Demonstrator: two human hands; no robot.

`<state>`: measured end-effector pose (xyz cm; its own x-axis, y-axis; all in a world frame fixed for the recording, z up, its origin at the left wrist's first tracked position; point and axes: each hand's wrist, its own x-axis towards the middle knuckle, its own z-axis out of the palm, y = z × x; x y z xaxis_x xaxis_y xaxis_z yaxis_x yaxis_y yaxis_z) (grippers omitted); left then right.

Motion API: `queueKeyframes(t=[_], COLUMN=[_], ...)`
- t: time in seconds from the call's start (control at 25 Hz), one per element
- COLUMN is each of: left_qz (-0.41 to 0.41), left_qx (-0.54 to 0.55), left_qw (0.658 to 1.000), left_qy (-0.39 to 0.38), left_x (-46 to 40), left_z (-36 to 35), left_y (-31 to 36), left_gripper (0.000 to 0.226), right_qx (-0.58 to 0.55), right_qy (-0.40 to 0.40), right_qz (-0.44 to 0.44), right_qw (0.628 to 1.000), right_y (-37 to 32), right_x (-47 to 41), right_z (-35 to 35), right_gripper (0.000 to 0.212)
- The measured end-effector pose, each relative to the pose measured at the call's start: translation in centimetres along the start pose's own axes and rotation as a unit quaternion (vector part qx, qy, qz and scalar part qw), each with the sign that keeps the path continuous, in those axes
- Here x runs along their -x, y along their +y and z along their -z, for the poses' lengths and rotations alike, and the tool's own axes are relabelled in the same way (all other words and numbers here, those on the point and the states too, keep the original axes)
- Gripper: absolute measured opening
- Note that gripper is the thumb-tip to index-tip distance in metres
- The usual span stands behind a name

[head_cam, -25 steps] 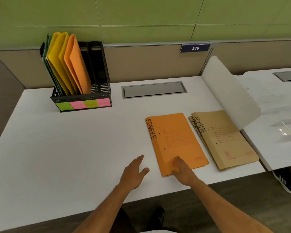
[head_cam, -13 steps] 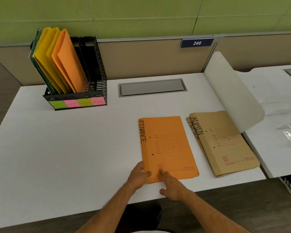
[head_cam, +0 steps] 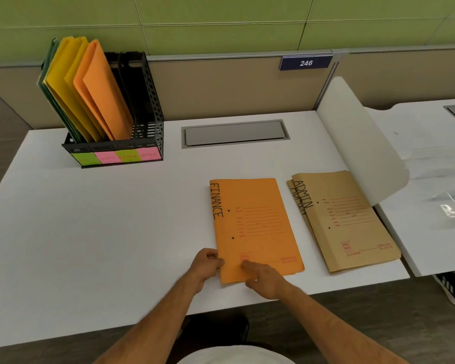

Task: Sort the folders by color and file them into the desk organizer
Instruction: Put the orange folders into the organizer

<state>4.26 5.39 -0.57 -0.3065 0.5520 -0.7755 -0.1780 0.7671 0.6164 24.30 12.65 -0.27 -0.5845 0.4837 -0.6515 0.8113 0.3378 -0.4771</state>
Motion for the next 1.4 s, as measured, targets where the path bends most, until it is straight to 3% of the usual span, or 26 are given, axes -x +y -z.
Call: queueKeyframes(t=[0.16, 0.32, 0.44, 0.56, 0.64, 0.72, 0.92, 1.08, 1.28, 1.4], left_qz=[0.001, -0.041, -0.064, -0.09, -0.099, -0.093, -0.103, -0.109, -0.107, -0.113], left_qx=[0.005, -0.001, 0.033, 0.038, 0.042, 0.038, 0.07, 0.076, 0.064, 0.063], left_qw=[1.0, 0.999, 0.996, 0.993, 0.991, 0.99, 0.986, 0.987, 0.99, 0.991], left_qy=[0.011, 0.023, 0.044, 0.065, 0.085, 0.102, 0.109, 0.09, 0.063, 0.04], left_x=[0.7, 1.4, 2.8, 3.9, 4.6, 4.8, 4.8, 4.7, 4.2, 3.1], left_z=[-0.4, 0.2, 1.8, 4.6, 7.3, 9.8, 14.9, 20.7, 28.8, 33.4], left_y=[0.2, -0.3, -0.1, 0.0, -0.3, -1.0, -2.0, -2.1, -3.4, -4.4], left_gripper=[0.047, 0.03, 0.03, 0.031, 0.031, 0.032, 0.03, 0.031, 0.034, 0.032], right_qx=[-0.024, -0.101, -0.154, -0.21, -0.242, -0.284, -0.417, -0.465, -0.482, -0.49], right_qy=[0.011, 0.022, 0.043, 0.136, 0.203, 0.205, 0.143, 0.169, 0.193, 0.186], right_qz=[0.004, 0.037, 0.047, 0.009, -0.065, -0.116, -0.048, -0.026, 0.011, 0.039], right_qw=[1.0, 0.994, 0.986, 0.968, 0.947, 0.929, 0.896, 0.869, 0.854, 0.85], right_y=[-0.3, -1.2, -2.0, -1.4, -1.3, -2.4, -6.7, -12.6, -20.3, -23.7], right_x=[0.6, 1.1, 1.2, 0.6, -0.2, -0.9, -2.5, -4.9, -7.8, -9.5], right_z=[-0.5, -0.5, 0.2, 1.3, 2.2, 3.5, 4.7, 4.2, 2.5, 1.2], right_gripper=[0.057, 0.05, 0.048, 0.059, 0.074, 0.078, 0.067, 0.056, 0.027, 0.025])
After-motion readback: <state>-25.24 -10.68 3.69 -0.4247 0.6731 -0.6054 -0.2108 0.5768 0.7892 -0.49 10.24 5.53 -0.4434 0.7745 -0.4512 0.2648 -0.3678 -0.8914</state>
